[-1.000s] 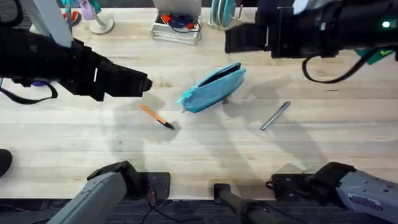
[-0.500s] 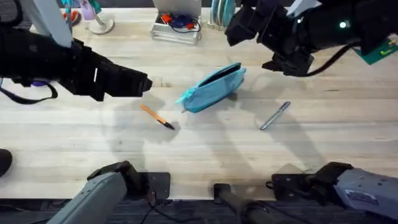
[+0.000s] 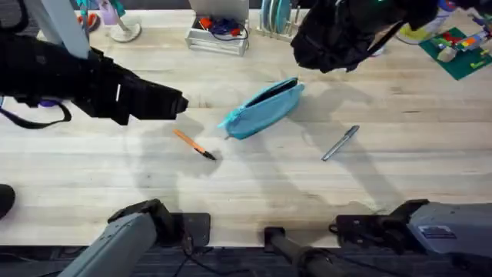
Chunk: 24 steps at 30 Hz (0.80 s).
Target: Unzip the bag, pick up the pens from the table one at a time and place them inside, then zip the bag closed.
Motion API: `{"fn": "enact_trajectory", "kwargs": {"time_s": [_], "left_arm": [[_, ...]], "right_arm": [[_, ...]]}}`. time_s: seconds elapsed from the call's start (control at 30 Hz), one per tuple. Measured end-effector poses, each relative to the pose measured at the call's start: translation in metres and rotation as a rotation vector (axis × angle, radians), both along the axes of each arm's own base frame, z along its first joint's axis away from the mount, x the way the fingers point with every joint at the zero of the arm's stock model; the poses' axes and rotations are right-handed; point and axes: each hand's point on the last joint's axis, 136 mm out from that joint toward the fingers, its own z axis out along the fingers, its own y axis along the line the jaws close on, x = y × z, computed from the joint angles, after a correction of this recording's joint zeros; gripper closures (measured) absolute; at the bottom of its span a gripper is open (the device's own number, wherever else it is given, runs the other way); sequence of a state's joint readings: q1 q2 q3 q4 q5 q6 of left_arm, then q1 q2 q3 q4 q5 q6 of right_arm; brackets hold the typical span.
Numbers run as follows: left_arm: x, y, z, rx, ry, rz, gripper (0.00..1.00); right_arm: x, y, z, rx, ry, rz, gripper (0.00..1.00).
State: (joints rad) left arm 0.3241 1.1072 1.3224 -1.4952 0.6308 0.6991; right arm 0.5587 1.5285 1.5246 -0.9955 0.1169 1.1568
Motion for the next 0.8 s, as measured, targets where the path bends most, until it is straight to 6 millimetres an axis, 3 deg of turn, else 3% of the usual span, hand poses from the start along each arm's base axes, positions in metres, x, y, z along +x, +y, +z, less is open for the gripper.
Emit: {"fn": "enact_trajectory", "kwargs": {"time_s": [0.43, 0.8], "left_arm": [[0.0, 0.0, 0.0, 0.0, 0.0, 0.0, 0.006], [0.0, 0.0, 0.0, 0.0, 0.0, 0.0, 0.006]], "right_arm": [[-0.005, 0.006, -0.003, 0.085, 0.061, -0.098, 0.968], [-0.013, 0.005, -0.017, 0.092, 0.144, -0.176, 0.968]]}}
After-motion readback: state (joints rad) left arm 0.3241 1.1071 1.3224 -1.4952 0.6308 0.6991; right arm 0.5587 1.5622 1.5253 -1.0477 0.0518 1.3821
